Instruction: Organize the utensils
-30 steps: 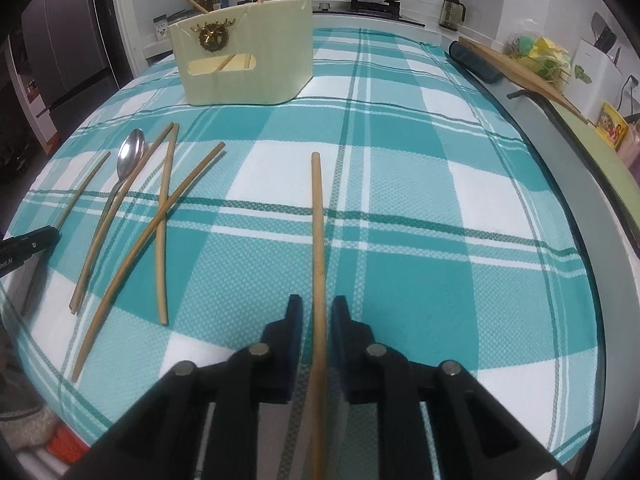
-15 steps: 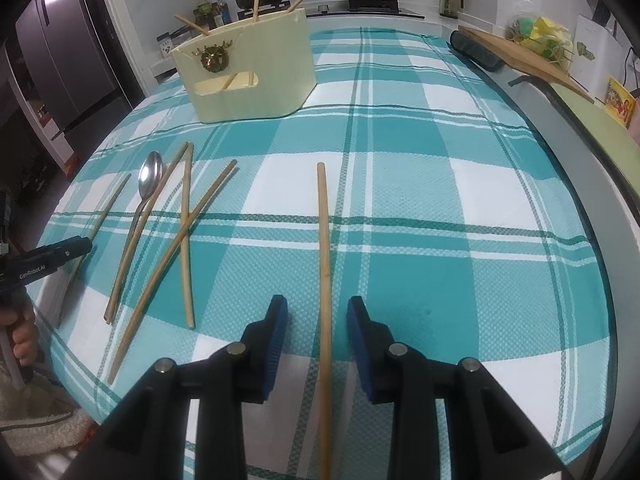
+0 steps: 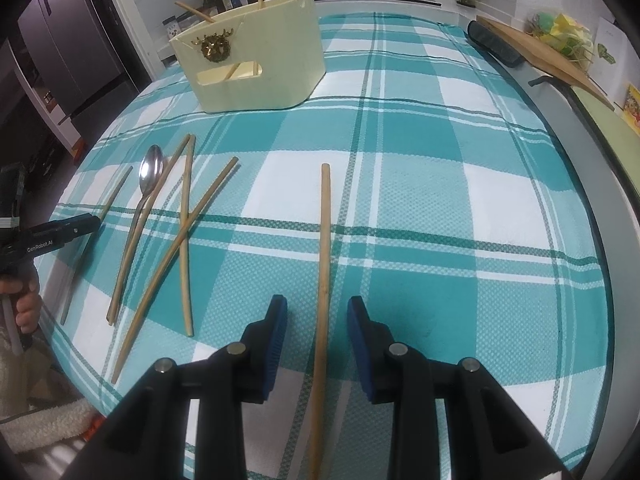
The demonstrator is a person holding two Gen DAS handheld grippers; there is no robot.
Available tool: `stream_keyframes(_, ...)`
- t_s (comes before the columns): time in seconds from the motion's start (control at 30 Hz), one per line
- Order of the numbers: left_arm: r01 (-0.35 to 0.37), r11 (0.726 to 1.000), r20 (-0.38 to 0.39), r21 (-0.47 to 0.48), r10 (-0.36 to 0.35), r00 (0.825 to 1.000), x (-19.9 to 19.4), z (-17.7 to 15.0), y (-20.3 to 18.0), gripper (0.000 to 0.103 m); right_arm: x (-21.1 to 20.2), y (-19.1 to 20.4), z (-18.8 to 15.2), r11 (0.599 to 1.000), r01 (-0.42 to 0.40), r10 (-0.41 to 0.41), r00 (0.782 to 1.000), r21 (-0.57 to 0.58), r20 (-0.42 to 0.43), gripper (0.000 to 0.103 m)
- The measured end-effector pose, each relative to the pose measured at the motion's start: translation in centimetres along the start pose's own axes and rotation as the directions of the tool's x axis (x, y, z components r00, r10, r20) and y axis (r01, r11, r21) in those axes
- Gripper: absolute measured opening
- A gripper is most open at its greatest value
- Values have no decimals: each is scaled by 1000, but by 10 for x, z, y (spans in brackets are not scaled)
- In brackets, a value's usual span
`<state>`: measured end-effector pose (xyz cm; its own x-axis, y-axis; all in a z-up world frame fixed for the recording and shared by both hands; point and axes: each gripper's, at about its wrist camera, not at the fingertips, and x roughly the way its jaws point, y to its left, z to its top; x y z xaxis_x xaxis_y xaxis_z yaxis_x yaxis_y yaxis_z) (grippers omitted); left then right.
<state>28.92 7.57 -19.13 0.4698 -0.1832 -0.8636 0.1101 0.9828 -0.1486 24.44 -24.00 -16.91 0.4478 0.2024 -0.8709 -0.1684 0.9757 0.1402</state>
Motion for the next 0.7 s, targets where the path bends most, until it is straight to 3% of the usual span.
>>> stream_keyframes(0.53, -56, 990, -45, 131, 62, 997, 23, 33, -12, 46, 43, 7, 45, 996, 1, -12, 993, -87, -119, 32)
stream_keyframes(0.6, -68, 986, -46, 149, 76, 996, 24, 34, -16, 43, 47, 10, 51, 995, 5, -18, 992, -101, -124, 32)
stream_keyframes(0.7, -70, 985, -46, 156, 78, 996, 24, 35, -18, 31, 54, 14, 62, 993, 6, -21, 991, -114, -129, 32)
